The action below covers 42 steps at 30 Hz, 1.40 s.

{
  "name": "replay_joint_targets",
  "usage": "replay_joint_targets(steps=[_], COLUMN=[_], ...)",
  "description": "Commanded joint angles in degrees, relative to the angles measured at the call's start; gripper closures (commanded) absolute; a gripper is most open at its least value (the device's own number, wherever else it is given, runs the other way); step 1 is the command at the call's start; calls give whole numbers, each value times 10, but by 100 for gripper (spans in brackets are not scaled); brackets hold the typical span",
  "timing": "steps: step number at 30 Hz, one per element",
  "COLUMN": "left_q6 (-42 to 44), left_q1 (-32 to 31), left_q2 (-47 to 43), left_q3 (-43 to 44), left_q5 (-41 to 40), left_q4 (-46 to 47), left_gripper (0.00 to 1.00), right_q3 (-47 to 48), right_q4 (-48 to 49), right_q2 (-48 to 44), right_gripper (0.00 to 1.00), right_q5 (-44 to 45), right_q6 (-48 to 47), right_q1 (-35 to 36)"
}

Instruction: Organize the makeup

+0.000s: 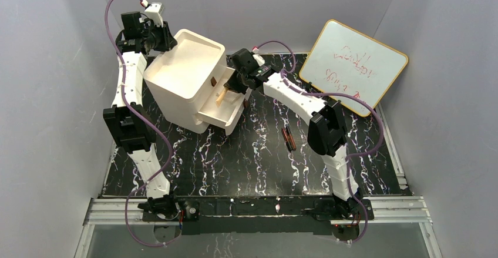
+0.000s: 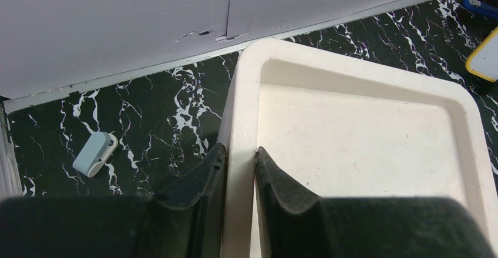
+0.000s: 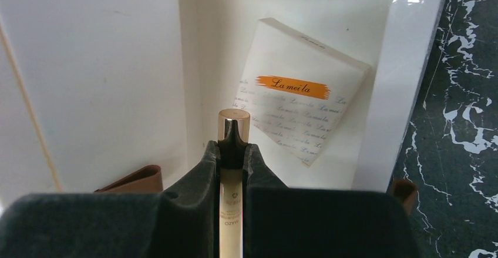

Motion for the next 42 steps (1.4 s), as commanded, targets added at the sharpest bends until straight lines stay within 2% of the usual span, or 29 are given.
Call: replay_joint_targets(steps=[1,4,6,10,11,12,17,21,25,31,34,37,39,42], left_q6=[-14,-13,-12,-12,-12,-12,-9,-9,-9,-8,-7,-6,-6,-6], left_q1=[-27,-27,-27,-27,-27,-27,-27,-27,-27,-27,-27,-27,-27,-27], left_q2=[-9,-10,-11,-9,-9,-9,-7,-4,1,4,4,3,3,2], left_q3=[-30,-34,-33,-33,-33,-33,-34,-30,-26,-21,-20,-20,-21,-24], left_q5=[29,26,23,22,21,21,17,17,16,13,11,10,10,8], left_q4=[-116,-115,-116,-116,-116,-116,-116,-117,-119,-122,-122,-123,-123,-122], left_gripper=[100,100,100,100,100,100,100,100,100,100,100,100,100,100], right_q3=[-4,-18,-23,-36,-36,-34,-26,-9,-29,-126,-153,-186,-232,-346], right_q4=[-8,3,18,64,75,83,149,189,239,328,275,169,122,137], right_q2=[23,30,31,15,9,3,-52,-104,-161,-248,-256,-264,-282,-329], right_gripper=[91,80,61,12,4,2,2,2,2,2,2,2,2,2], right_q5=[7,-8,-18,-24,-23,-23,-27,-32,-76,-290,-389,-460,-421,-345], right_q6=[18,21,12,-16,-24,-34,-106,-198,-288,-403,-491,-637,-710,-776], right_q1=[1,2,2,4,4,4,4,3,1,-37,-49,-50,-50,-53])
